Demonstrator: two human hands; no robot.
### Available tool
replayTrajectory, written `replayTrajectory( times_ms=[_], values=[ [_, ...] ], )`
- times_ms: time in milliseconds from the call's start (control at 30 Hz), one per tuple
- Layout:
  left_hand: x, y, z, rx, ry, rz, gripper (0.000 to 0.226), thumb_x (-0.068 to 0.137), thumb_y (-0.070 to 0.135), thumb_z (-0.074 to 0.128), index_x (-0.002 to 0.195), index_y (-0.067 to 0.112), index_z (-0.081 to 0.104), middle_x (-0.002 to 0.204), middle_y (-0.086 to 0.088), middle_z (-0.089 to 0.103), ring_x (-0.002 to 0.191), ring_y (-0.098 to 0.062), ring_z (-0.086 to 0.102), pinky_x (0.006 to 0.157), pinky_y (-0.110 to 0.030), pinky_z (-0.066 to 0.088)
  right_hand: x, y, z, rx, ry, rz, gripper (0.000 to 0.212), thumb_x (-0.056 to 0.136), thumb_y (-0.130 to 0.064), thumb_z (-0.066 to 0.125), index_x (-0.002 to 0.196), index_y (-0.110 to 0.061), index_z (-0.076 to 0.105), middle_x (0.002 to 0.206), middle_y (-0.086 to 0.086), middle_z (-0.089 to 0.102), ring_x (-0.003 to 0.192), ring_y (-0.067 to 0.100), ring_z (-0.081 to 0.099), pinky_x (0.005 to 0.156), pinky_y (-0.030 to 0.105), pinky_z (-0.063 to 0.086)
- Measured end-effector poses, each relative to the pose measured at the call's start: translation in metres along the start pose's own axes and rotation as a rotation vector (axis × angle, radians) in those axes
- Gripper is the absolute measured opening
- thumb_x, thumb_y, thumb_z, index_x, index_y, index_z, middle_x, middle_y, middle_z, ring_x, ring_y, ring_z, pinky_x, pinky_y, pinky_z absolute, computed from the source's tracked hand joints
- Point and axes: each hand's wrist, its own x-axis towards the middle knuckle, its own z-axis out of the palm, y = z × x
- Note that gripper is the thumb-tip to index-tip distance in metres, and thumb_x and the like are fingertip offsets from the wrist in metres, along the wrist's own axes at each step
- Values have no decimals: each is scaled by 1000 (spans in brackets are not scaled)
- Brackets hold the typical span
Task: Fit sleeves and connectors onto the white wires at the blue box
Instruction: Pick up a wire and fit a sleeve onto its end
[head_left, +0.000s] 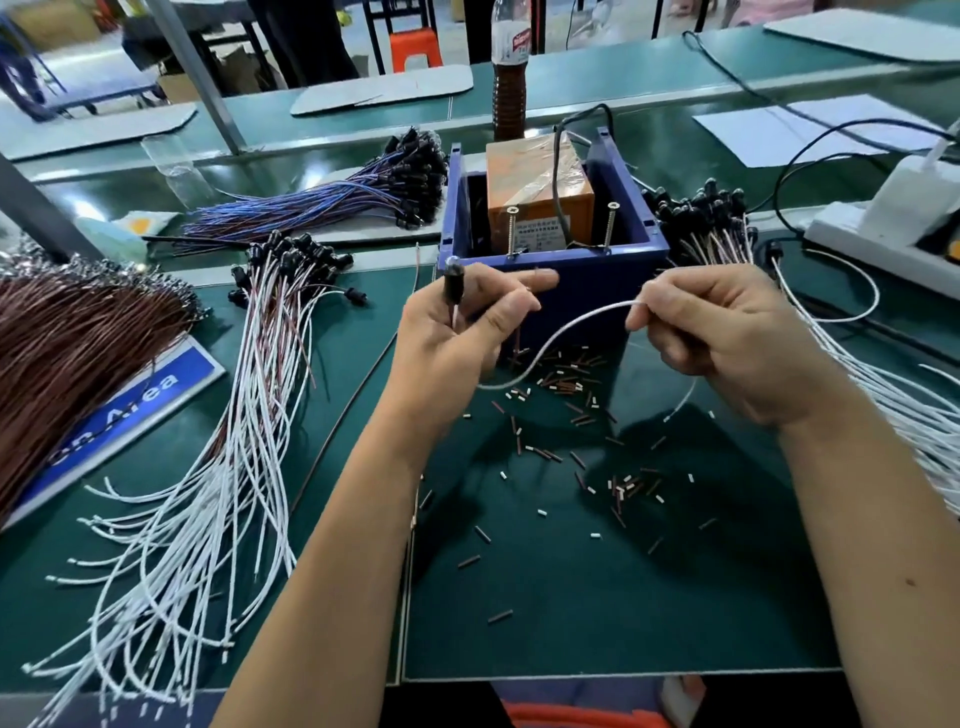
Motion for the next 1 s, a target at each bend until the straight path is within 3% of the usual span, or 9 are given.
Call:
replayTrajectory(
  times_ms=[100,200,333,433,533,633,700,867,1000],
  values=[
    [-2,4,8,44,-174,-48,10,96,2,61,87,3,64,119,-24,71,61,5,58,60,-8,43,-1,0,6,-134,-30,21,27,99,-31,65,82,-15,79,51,1,52,47,11,39,44,16,29],
    [-2,-1,16,184,-200,-104,7,95,4,69,90,0,69,100,-22,73,85,-11,65,81,-25,52,-1,2,16,-195,-92,0,26,99,-31,66,85,-14,79,52,1,54,46,7,41,47,14,32],
    [-1,-4,13,184,-136,-125,11,96,3,67,86,0,71,64,6,66,59,2,55,62,-11,42,2,5,20,-162,-40,-5,15,100,-20,70,94,-10,78,55,2,58,44,4,40,45,12,31],
    [-1,-2,9,60,-40,-153,13,95,11,65,85,4,70,57,16,57,44,2,42,47,-9,33,4,4,15,-45,99,15,6,98,-12,71,100,-12,76,61,6,63,42,7,39,41,15,29],
    [0,3,3,-122,-40,-218,14,96,17,63,88,9,72,72,4,66,43,-4,29,42,-15,25,3,2,8,8,169,-41,8,93,-20,75,92,-14,78,64,8,65,44,12,39,41,18,28],
    [-2,8,-4,-349,-205,-279,16,98,18,61,84,18,70,122,-10,72,43,1,30,42,-12,27,0,0,11,2,56,-73,16,91,-29,74,96,-17,83,64,8,64,47,10,40,44,15,30],
    [-3,11,-9,-455,-313,-313,13,96,19,61,85,16,67,136,-19,64,43,4,30,42,-9,28,-2,0,13,-33,-33,-50,17,89,-30,75,97,-18,84,62,6,63,48,7,41,45,12,31],
    [-2,15,-20,-553,-302,-378,10,88,22,73,84,17,66,142,-21,59,44,6,31,42,-9,24,-3,-2,10,-227,-36,-31,11,87,-27,77,92,-22,86,59,7,64,57,17,49,54,18,37],
    [0,11,-12,-315,-137,-316,16,94,16,62,80,18,70,127,-20,69,44,-1,30,43,-13,25,-3,-2,17,-321,50,-87,7,88,-13,81,94,-16,84,64,3,71,58,7,60,61,15,48]
  ],
)
